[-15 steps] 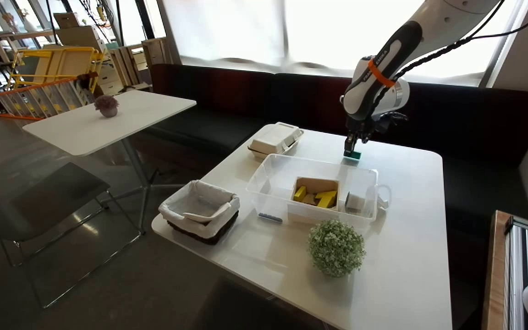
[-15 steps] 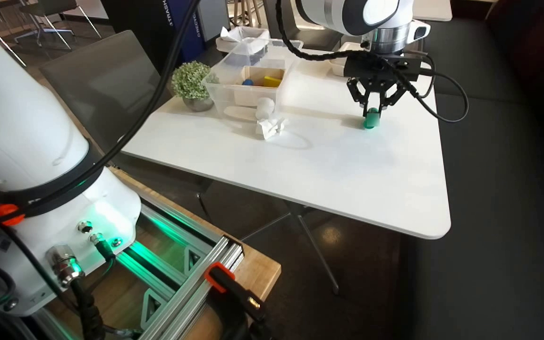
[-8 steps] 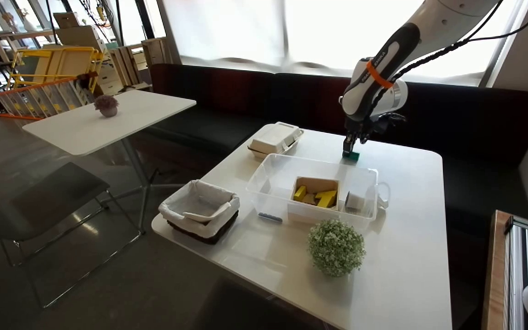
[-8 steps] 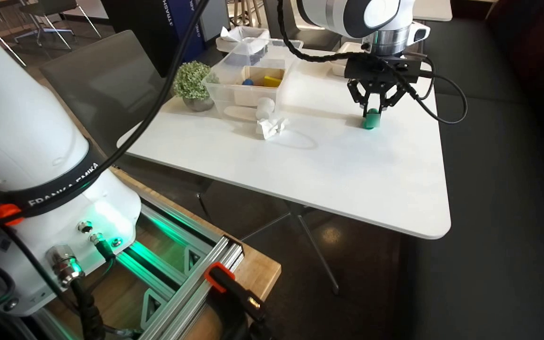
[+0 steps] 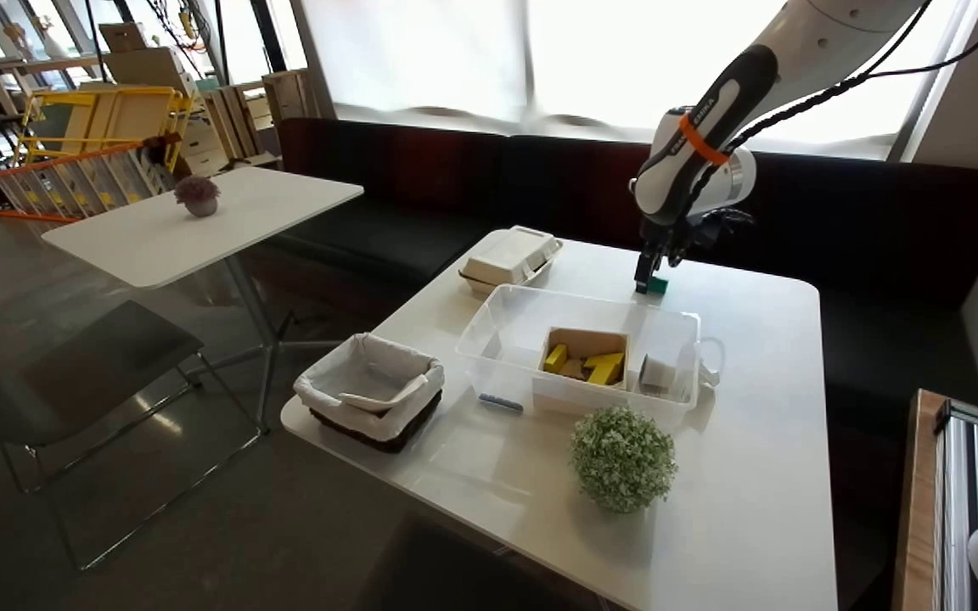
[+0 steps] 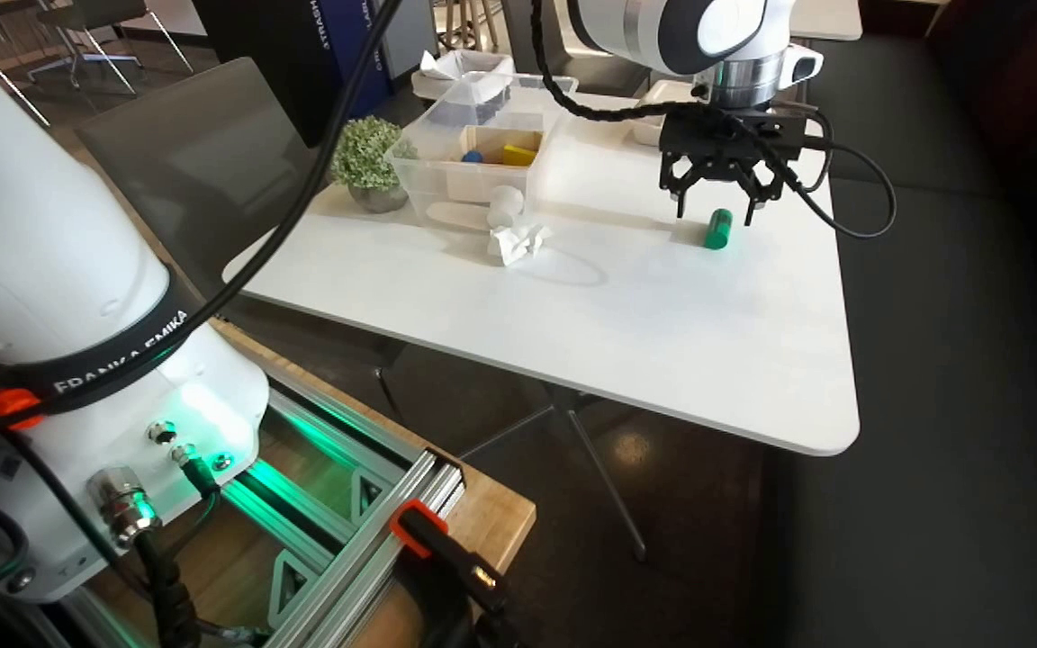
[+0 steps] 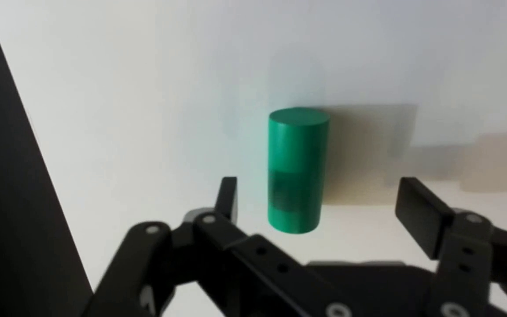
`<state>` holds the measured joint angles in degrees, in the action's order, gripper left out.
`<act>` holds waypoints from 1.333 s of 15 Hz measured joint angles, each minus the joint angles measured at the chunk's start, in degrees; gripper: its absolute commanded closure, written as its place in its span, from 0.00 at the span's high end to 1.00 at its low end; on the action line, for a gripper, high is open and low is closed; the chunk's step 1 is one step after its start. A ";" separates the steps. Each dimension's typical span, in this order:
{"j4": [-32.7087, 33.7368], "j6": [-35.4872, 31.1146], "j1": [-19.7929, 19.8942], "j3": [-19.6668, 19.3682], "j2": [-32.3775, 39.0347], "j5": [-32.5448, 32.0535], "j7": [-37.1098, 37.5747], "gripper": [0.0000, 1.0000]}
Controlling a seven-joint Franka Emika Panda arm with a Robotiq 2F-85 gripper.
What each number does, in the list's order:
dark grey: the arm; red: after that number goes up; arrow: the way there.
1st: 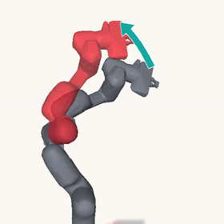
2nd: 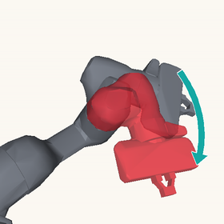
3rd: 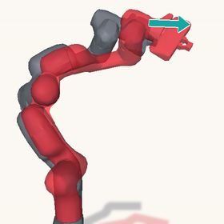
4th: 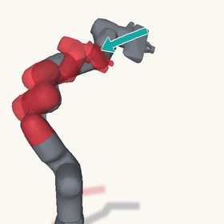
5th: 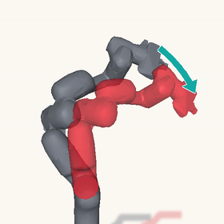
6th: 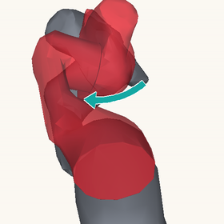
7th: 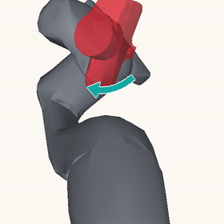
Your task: Remove the green block from the bowl
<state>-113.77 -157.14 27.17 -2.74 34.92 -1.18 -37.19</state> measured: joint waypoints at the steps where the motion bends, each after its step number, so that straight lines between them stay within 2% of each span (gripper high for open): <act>1: 0.15 0.09 -0.17 -0.28 0.00 -0.09 0.13 1.00; 8: 2.22 5.57 -1.98 -3.11 -0.18 -2.29 2.83 1.00; 11: 3.89 13.64 -4.61 -5.83 -1.05 -5.32 7.57 1.00; 13: 5.27 21.09 -5.76 -6.33 -1.84 -5.79 9.45 1.00; 14: 5.58 22.49 -6.04 -6.33 -2.15 -5.80 9.86 1.00; 20: 5.69 22.85 -6.12 -6.35 -2.28 -5.86 10.11 1.00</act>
<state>-108.07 -134.29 21.05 -9.09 32.63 -7.04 -27.08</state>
